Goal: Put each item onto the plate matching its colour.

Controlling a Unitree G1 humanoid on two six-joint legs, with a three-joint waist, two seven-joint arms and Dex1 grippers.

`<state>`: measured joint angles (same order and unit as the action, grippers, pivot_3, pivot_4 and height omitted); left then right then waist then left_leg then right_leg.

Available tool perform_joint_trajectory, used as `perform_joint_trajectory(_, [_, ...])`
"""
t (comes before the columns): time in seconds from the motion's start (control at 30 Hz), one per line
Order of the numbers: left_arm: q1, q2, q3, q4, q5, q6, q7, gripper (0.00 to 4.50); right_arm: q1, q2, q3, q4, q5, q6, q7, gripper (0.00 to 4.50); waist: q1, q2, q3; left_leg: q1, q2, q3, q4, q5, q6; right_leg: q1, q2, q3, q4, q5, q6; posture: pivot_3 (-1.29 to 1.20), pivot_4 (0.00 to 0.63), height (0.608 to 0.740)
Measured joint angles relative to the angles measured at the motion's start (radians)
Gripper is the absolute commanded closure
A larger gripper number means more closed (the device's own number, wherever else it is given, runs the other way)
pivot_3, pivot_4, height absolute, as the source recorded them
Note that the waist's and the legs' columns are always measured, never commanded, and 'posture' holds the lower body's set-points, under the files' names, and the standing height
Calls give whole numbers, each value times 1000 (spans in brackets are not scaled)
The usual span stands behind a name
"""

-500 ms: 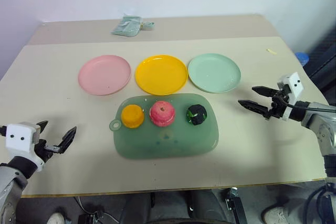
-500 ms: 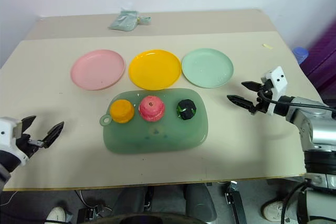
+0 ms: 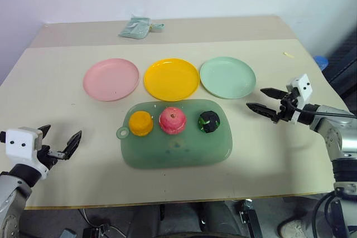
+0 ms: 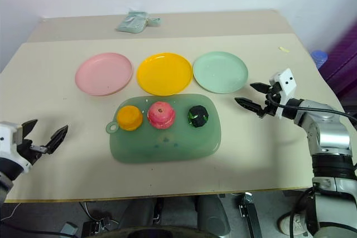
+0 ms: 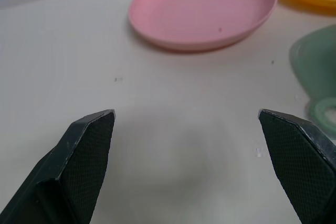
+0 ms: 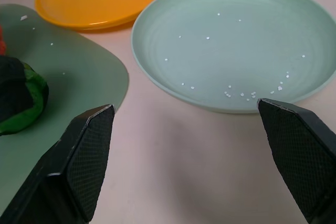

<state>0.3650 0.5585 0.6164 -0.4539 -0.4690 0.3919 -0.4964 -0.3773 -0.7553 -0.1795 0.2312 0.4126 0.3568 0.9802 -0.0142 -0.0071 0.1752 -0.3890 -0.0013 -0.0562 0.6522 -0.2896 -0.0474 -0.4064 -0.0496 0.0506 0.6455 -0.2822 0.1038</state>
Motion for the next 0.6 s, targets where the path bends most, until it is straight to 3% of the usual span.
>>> perform_joint_trajectory(0.37, [-258,60,-117,127,-24,55,-62,5,91,28,-85,-203,66,61,-91,36,1,0,0,0,-1,-1,1,0,0,0,1,-1,2,0,0,0,150,740])
perform_joint_trajectory(0.6, [-378,120,-183,139,-138,124,-205,5,178,-14,-101,-415,160,181,-59,36,0,0,0,0,-1,-1,1,0,0,0,1,0,2,0,0,0,150,740])
